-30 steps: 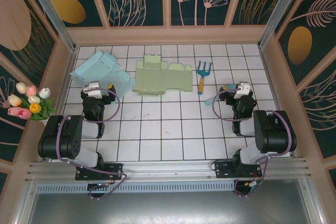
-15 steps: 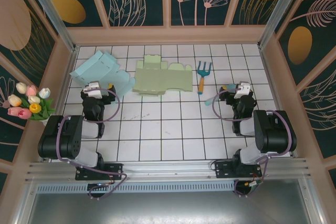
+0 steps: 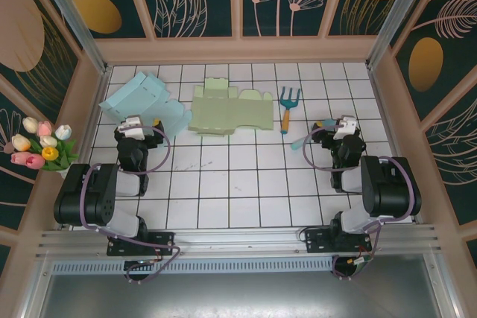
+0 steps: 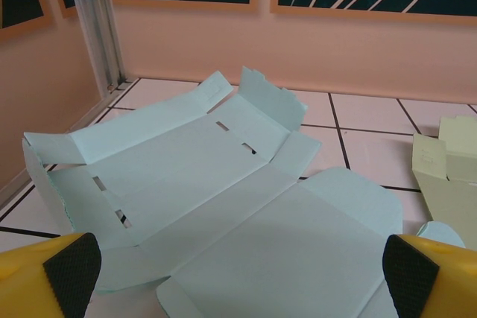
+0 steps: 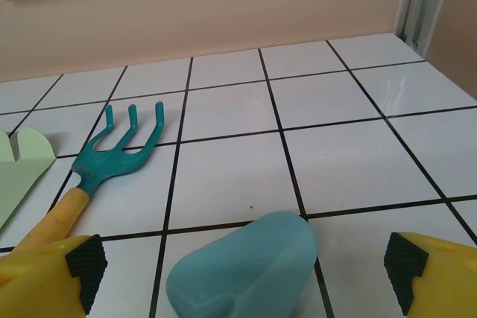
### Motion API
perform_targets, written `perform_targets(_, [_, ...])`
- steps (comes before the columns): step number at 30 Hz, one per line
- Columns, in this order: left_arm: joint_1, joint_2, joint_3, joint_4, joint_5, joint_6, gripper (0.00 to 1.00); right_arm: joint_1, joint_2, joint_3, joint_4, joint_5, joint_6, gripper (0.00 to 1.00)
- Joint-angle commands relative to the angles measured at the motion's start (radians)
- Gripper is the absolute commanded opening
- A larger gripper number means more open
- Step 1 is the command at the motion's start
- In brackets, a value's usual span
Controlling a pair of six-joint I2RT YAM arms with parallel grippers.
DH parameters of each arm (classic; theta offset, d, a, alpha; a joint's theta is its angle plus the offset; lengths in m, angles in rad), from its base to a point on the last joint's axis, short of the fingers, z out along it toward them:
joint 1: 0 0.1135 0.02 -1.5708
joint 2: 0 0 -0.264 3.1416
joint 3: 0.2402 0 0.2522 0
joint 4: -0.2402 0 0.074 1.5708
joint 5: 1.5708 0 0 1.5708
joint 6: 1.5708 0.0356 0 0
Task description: Fold the paper box
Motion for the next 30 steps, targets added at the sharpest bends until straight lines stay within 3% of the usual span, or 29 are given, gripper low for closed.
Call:
perform_targets(1, [-0.008,0.011,0.017,0.039,-0.017,-0.002,0.99,-0.008,0.011,0.021,0.042,-0.021,0.021,0.99])
perform_targets(13, [-0.006,-0.002,-0.012,0.08,0.01,0.008,0.99,-0.005,0.011,0.02,0.044,-0.015,0.018,0.99])
perform_targets(16, [-0.007,-0.081,-0.043,0.062,-0.02,-0.008,0.99,0.027,-0.041,0.032,-0.012,0.068,0.013,0.99])
perform_targets(18, [-0.007,-0.117,-0.061,0.064,-0.053,-0.018,0.99,0.046,-0.128,0.045,-0.126,0.191,0.049,0.99])
perform_targets(22, [-0.007,-0.216,-0.019,-0.107,-0.115,-0.057,0.99,0.05,-0.251,0.07,-0.308,0.329,0.169,0.99])
perform_targets(26, [-0.006,-0.437,-0.018,-0.276,-0.212,-0.228,0.99,0.061,-0.338,0.094,-0.41,0.379,0.21,0.99])
perform_targets(30, [-0.006,-0.514,-0.06,-0.255,-0.278,-0.387,0.99,0.074,-0.376,0.156,-0.519,0.291,0.229,0.99])
